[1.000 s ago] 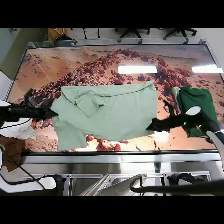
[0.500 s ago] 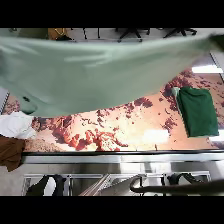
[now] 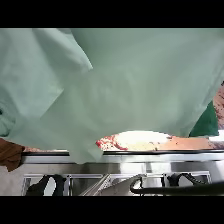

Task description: Fold the shirts.

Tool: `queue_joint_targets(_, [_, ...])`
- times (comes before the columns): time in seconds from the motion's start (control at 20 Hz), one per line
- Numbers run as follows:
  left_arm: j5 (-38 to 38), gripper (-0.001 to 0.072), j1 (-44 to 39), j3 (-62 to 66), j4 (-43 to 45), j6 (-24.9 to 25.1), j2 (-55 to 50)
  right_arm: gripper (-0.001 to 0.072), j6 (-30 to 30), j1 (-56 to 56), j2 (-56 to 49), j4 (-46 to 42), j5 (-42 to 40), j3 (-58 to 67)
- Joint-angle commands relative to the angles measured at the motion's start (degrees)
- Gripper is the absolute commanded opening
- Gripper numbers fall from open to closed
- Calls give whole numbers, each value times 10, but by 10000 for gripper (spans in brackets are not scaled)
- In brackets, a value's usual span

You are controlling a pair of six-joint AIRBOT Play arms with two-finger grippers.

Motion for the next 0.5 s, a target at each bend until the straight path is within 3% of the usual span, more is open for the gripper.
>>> queue_joint_targets(0.0, [-81,17,-79,5,24,-5,-142,18,-31,4,-91,77,41,-55])
queue_joint_targets(0.2, [-129,17,-173,5,82,-10,-364,18,-64,44,-205,75,23,-169])
queue_joint_targets(0.45, [-72,17,-195,6,122,-25,-600,19,-80,76,-367,75,-58,-229])
